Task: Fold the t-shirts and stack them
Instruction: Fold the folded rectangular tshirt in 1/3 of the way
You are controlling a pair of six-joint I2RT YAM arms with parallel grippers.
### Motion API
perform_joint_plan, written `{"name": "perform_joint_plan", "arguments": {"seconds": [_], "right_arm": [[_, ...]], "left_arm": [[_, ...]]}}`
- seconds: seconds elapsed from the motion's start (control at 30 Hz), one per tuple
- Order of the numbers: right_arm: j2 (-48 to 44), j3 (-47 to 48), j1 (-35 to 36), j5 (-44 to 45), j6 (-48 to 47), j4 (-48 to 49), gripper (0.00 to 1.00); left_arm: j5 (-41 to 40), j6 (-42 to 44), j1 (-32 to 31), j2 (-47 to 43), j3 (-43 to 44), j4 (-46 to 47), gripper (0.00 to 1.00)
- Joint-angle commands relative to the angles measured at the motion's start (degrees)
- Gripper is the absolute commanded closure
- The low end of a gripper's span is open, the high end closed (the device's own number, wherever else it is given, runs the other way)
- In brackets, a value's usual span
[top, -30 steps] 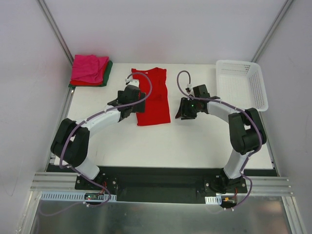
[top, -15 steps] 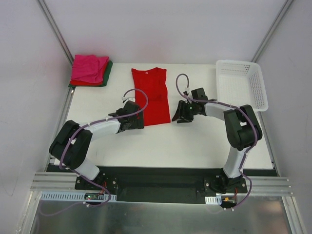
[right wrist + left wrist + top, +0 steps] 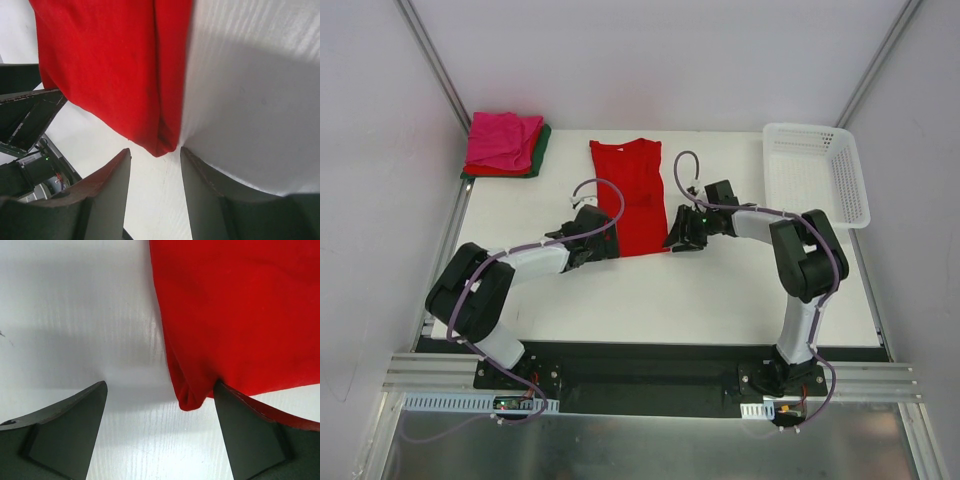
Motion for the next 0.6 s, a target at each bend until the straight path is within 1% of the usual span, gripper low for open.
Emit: {"name": "perform_joint_plan", "arguments": {"seconds": [0.0, 0.07, 0.2, 0.23, 0.4, 0.5, 0.53, 0.57], "right_arm": [[2.3, 1.0, 0.7, 1.3, -0.4, -0.6, 0.52], [2.5, 1.2, 0.9, 1.3, -0.4, -0.6, 0.52], [3.1, 1.8, 1.1, 1.3, -0.4, -0.8, 0.52], [3.3, 2.0, 1.1, 1.3, -0.4, -1.2, 0.52], [3.8, 2.5, 1.1, 1.3, -0.6, -1.5, 0.52], [4.1, 2.6, 1.2, 1.3, -0.8, -1.5, 0.52], [4.1, 2.6, 1.2, 1.3, -0.8, -1.5, 0.52], [4.2, 2.6, 1.2, 1.4, -0.8, -1.5, 0.52]], "left_arm": [[2.8, -2.6, -0.6, 2.7, 0.6, 1.6, 0.13], [3.4, -3.4, -0.7, 3.4, 0.7, 2.4, 0.14], [5.7, -4.9, -0.7, 4.9, 1.3, 4.8, 0.32], [6.9, -5.2, -0.6, 5.3, 1.3, 5.3, 0.37], [8.4, -6.7, -0.7, 5.6, 0.9, 6.4, 0.42], [8.7, -6.9, -0.6, 4.7, -0.3, 6.4, 0.47], [8.6, -6.9, -0.7, 3.9, -0.8, 6.4, 0.51], [8.6, -7.0, -0.6, 3.6, -1.0, 6.4, 0.6]]}}
